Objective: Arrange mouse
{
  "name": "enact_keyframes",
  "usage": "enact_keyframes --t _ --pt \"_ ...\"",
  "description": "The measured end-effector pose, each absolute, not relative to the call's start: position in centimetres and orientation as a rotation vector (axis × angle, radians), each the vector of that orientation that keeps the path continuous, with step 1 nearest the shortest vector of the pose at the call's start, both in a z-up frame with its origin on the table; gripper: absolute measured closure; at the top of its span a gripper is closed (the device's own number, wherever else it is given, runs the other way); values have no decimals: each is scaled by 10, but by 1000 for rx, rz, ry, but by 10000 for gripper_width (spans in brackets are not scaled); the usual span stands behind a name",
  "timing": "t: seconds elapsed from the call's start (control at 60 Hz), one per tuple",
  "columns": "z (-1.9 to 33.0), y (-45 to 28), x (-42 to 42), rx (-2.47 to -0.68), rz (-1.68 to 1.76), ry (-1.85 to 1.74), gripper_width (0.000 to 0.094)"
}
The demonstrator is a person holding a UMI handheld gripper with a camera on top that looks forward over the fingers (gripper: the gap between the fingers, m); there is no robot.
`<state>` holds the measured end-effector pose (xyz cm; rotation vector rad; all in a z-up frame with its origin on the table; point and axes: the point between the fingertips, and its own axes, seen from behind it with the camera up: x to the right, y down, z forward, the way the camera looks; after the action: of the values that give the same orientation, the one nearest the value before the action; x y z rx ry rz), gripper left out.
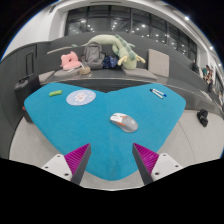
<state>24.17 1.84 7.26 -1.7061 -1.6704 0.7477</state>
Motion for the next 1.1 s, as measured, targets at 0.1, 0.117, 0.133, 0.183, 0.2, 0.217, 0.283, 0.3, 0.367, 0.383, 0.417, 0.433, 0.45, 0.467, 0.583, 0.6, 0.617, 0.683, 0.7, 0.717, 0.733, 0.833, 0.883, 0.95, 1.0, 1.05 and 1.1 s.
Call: enact_keyframes --t 0.1,0.117,0.133,0.183,0.2,0.217,0.283,0.3,0.367,0.383,0.417,0.433,0.45,0.467,0.583,0.6,0.617,0.683,0.7,0.717,0.733,0.833,0.883,0.95,1.0,1.05,1.1 --pt "62 44 235 -1737 749 -1641 76" --pt "61 46 233 -1735 754 -1640 75" --pt "60 47 231 -1731 760 -1640 74" --pt "51 50 221 -1721 769 -1645 75" --pt "49 52 219 -1718 772 -1647 75" --pt "48 53 217 -1716 776 -1647 74" --pt "42 58 205 -1712 792 -1642 76" --pt "40 59 202 -1712 798 -1641 76" --pt "33 61 189 -1715 811 -1640 78" --pt "31 62 185 -1715 814 -1638 79" --pt "28 64 176 -1708 816 -1631 83" --pt "27 66 172 -1704 814 -1629 84" --pt "25 69 168 -1699 811 -1625 84" --pt "24 72 163 -1694 805 -1621 85" --pt "10 85 129 -1694 799 -1605 84" --pt "8 87 125 -1696 802 -1603 84" --pt "7 88 120 -1697 805 -1600 84" --pt "2 95 102 -1691 794 -1594 84" --pt "0 98 95 -1688 791 -1594 82" --pt "-2 99 91 -1686 787 -1594 80" --pt "-3 99 86 -1685 782 -1598 83" --pt "-9 98 58 -1678 803 -1610 79" --pt "-10 99 46 -1674 799 -1610 79" --pt "-12 103 30 -1673 784 -1604 77" --pt "-15 107 21 -1682 772 -1600 75" --pt "-18 109 15 -1705 764 -1594 74" --pt "-21 109 12 -1726 766 -1591 78"
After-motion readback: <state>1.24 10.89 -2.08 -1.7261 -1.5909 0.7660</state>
